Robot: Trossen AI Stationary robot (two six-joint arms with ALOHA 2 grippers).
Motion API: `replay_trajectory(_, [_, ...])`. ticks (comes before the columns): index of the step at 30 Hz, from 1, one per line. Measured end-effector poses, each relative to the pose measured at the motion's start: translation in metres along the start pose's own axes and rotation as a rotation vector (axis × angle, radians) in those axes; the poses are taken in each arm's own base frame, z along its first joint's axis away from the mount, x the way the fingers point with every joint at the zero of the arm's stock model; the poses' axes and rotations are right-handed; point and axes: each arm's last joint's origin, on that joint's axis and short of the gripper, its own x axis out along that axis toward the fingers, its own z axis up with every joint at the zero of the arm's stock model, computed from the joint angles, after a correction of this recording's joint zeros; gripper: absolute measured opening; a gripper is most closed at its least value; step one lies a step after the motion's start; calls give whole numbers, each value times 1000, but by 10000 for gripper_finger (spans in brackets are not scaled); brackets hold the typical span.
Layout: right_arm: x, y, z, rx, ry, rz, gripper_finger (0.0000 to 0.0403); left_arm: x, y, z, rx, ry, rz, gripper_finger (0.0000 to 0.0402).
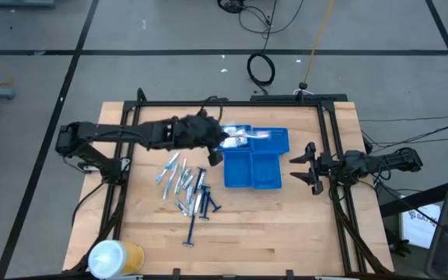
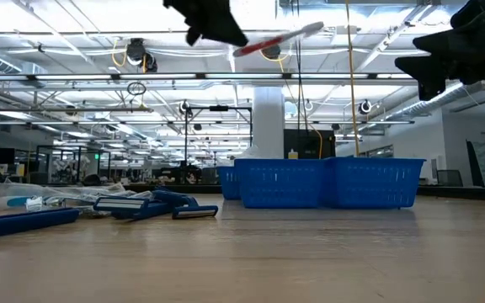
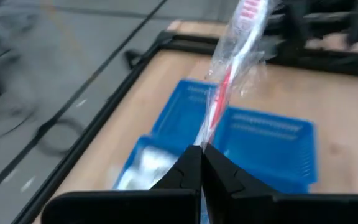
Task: Pick & Place Travel size toiletries
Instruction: Put the orange toothbrush into the top right blue basket
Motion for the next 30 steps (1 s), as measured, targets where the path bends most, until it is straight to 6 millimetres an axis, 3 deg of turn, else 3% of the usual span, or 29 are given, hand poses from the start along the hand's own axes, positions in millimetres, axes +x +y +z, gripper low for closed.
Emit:
replay_trajectory(4, [0,0,2,-34,-21,2,208,7,11,6,5,-65,-98,0])
replay_trajectory(8, [0,0,2,45,-25,3,208,24,21,8,29,-122,-189,0])
replay_trajectory(18, [0,0,4,74,-38,1,208,94,44,-24,-60,-58,-235,0])
replay_trajectory(21, [0,-1,4,75,-47,-59,208,100,44,-28,-64,-46,-263,0])
replay_trajectory(26, [1,-10,2,49,-51,-360,208,97,44,-24,-34,-71,-272,0])
replay_trajectory(30, [5,-13,1,11,-38,-467,208,95,42,-20,-16,-103,-280,0])
